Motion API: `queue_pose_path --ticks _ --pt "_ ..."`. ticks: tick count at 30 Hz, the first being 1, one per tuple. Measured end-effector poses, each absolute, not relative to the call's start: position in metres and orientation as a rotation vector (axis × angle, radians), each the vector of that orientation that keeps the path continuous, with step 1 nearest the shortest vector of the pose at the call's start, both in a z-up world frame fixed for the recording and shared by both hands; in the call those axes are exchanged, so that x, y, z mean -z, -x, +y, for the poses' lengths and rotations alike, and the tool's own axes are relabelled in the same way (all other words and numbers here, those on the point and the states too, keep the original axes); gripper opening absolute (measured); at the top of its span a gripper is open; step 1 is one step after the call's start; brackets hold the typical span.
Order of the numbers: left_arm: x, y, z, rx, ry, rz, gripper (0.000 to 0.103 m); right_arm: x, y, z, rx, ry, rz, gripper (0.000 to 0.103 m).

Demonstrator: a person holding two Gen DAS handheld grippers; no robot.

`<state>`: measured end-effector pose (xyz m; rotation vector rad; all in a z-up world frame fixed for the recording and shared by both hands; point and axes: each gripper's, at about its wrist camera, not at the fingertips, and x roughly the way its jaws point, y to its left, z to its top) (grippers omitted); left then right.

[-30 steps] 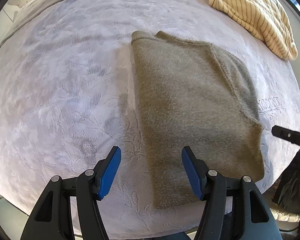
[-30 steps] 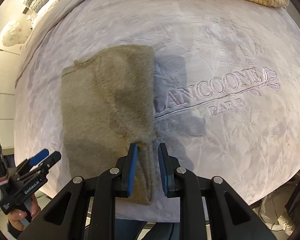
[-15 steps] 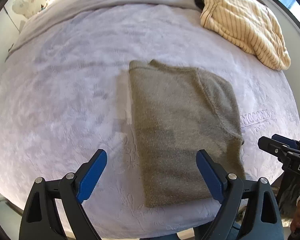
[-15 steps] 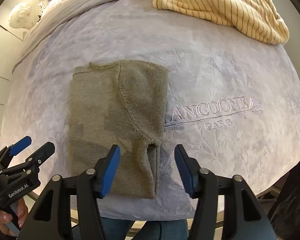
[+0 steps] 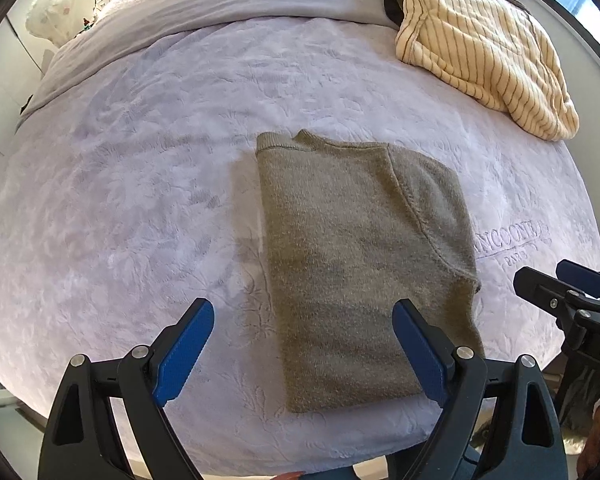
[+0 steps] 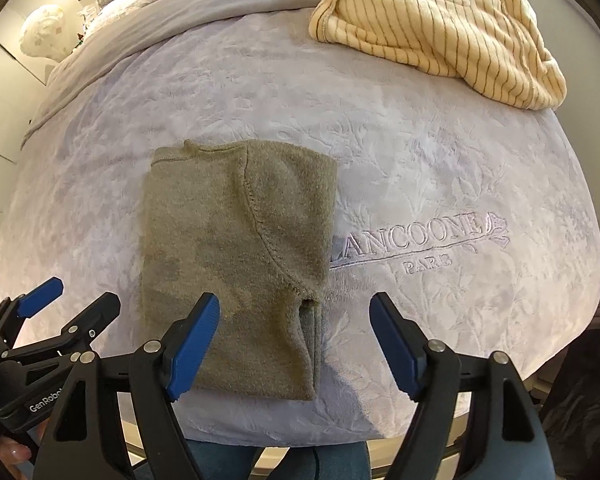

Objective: Fold small clothes

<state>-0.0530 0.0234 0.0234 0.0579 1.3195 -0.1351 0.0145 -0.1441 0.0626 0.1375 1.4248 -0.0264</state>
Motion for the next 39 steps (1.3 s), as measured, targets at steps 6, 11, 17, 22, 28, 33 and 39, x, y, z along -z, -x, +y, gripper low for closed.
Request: queue_pose_path --ticks 6,11,17,22,28,33,39 --pt "-0.028 0.054 0.0232 0.134 -0.058 1.308 0.091 -0.0619 -0.014 -0.1416 0.03 -0.135 1.427 0.081" --pt "-0.0298 0.0537 0.0241 0.133 -0.062 1.306 0.091 -0.0609 -0.0129 -0.1394 0.033 -0.128 1.428 0.082" --pt "-0.0297 0.0528 0.0244 0.13 -0.069 1.307 0.091 -0.0614 -0.0116 -0.1386 0.039 -0.119 1.415 0.094" --pt "-0.031 0.0528 0.024 0.107 -0.106 1.289 0.102 -0.0623 -0.0119 -0.1397 0.046 -0.105 1.404 0.103" --pt "-0.0321 0.0532 0.0228 0.123 -0.116 1.287 0.102 -0.0612 -0.0116 -0.1407 0.056 -0.111 1.412 0.103" --pt "-0.0301 0.0526 0.0233 0.121 -0.106 1.298 0.102 -0.0606 -0.0112 -0.1408 0.055 -0.112 1.414 0.103" --pt "-0.0291 0.0521 0.024 0.12 -0.108 1.3 0.102 -0.0606 -0.011 -0.1398 0.054 -0.113 1.415 0.103"
